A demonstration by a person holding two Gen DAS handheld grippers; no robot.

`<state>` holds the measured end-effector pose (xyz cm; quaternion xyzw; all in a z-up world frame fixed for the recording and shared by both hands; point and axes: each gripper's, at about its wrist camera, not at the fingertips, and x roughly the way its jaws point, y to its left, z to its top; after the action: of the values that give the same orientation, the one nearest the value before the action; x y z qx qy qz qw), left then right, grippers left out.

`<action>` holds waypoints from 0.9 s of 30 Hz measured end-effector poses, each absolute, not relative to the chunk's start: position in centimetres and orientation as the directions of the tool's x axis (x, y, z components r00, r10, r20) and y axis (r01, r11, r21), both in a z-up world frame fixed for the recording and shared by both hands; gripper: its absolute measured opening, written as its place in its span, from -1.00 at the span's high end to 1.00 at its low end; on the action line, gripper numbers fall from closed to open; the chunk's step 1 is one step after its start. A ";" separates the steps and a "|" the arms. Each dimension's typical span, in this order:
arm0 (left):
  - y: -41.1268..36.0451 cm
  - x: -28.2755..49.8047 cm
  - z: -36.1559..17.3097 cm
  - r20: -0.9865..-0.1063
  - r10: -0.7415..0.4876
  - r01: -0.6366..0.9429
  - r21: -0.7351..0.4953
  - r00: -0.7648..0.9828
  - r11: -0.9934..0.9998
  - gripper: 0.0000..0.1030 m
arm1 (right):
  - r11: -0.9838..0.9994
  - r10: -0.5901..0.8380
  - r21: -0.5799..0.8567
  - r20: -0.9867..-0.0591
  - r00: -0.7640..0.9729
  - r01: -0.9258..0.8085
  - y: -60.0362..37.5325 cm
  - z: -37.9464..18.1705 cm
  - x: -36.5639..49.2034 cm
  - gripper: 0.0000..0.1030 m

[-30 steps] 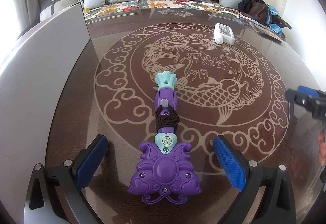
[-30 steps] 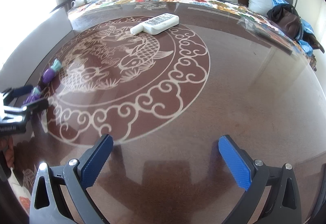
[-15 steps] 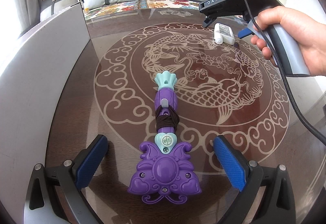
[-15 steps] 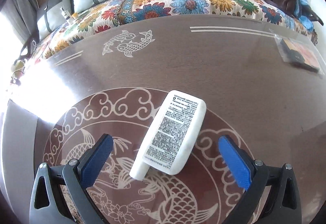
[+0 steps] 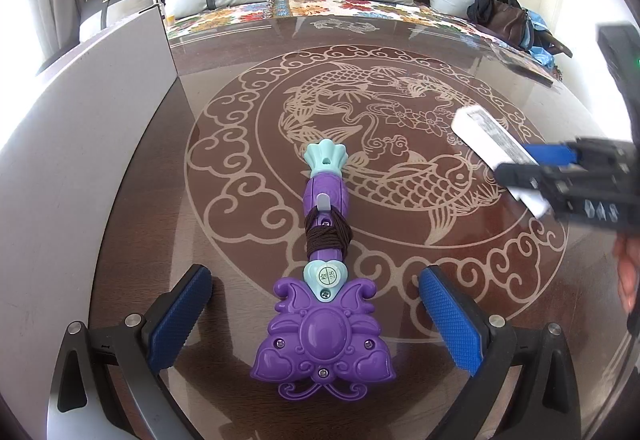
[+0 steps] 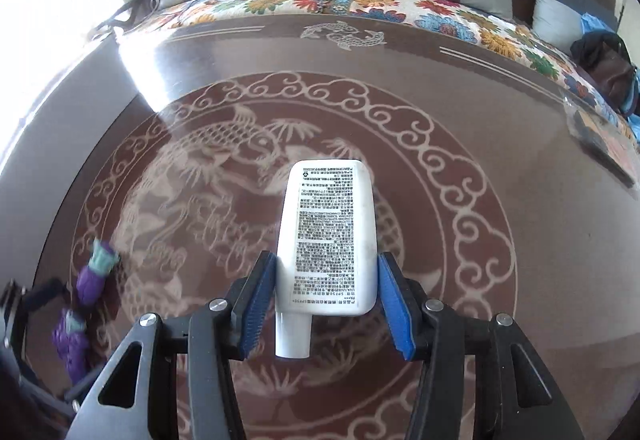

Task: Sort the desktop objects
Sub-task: 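Carry the purple toy and white remote toward the cardboard box with both tools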

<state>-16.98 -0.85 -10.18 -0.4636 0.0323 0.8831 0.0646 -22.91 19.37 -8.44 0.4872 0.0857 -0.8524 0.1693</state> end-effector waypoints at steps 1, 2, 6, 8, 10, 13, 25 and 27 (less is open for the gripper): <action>-0.9 -17.0 -10.2 -0.823 0.084 -0.144 -0.003 -0.562 -0.990 -1.00 | -0.919 -0.210 0.009 -0.857 -0.470 0.395 19.8 -8.7 -20.5 -0.01; -0.8 -17.0 -10.2 -0.823 0.084 -0.145 -0.003 -0.562 -0.989 -1.00 | -0.912 -0.211 -0.006 -0.851 -0.481 0.411 20.3 -8.8 -18.3 -0.02; -1.1 -16.9 -10.1 -0.835 0.109 -0.192 -0.005 -0.539 -0.981 -1.00 | -0.902 -0.240 0.011 -0.843 -0.480 0.432 21.9 -9.1 -13.3 -0.39; -1.4 -17.2 -9.9 -0.868 0.147 -0.279 -0.011 -0.475 -0.960 -1.00 | -0.903 -0.251 0.043 -0.861 -0.443 0.428 22.3 -9.3 -12.8 -0.85; -1.7 -17.6 -9.7 -0.900 0.145 -0.312 -0.011 -0.411 -0.950 -1.00 | -0.904 -0.248 0.056 -0.877 -0.412 0.425 22.5 -9.1 -12.8 -0.87; -2.5 -18.2 -9.1 -0.913 0.159 -0.294 -0.045 -0.376 -0.955 -1.00 | -0.900 -0.234 0.072 -0.912 -0.336 0.431 22.4 -9.1 -13.7 -0.94; 1.4 -20.1 -8.2 -0.898 0.141 -0.350 0.015 -0.417 -0.937 0.60 | -0.924 -0.090 0.018 -0.981 -0.170 0.383 21.0 -9.2 -17.7 -0.79; 1.6 -19.5 -8.1 -0.887 0.141 -0.355 0.028 -0.440 -0.934 0.60 | -0.909 -0.095 0.003 -0.975 -0.201 0.417 20.7 -8.3 -17.6 -0.09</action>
<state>-19.52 1.56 -8.14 -0.5081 0.1055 0.8420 0.1473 -17.59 20.70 -8.28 0.6096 0.1321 -0.7634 0.1676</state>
